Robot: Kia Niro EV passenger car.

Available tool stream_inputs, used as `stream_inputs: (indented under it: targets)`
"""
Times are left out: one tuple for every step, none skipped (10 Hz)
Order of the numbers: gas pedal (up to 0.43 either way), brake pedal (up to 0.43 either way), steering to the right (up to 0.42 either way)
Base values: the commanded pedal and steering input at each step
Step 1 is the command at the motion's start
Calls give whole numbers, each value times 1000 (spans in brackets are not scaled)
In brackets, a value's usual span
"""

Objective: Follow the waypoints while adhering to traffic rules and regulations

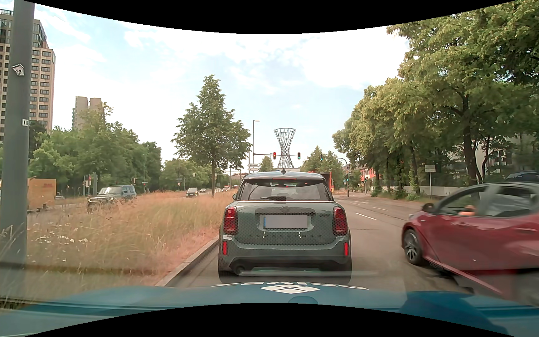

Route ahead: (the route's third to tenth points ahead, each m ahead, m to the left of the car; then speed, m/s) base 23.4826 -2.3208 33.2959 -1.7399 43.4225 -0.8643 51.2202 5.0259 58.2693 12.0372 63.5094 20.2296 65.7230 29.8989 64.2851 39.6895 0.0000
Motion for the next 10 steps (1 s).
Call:
stream_inputs:
  targets:
    - [0, 262, -1]
    - [0, 262, -1]
    - [0, 262, 0]
    - [0, 262, -1]
    - [0, 262, -1]
    - [0, 262, -1]
    - [0, 262, -1]
    - [0, 262, -1]
    - [0, 256, -1]
    - [0, 256, -1]
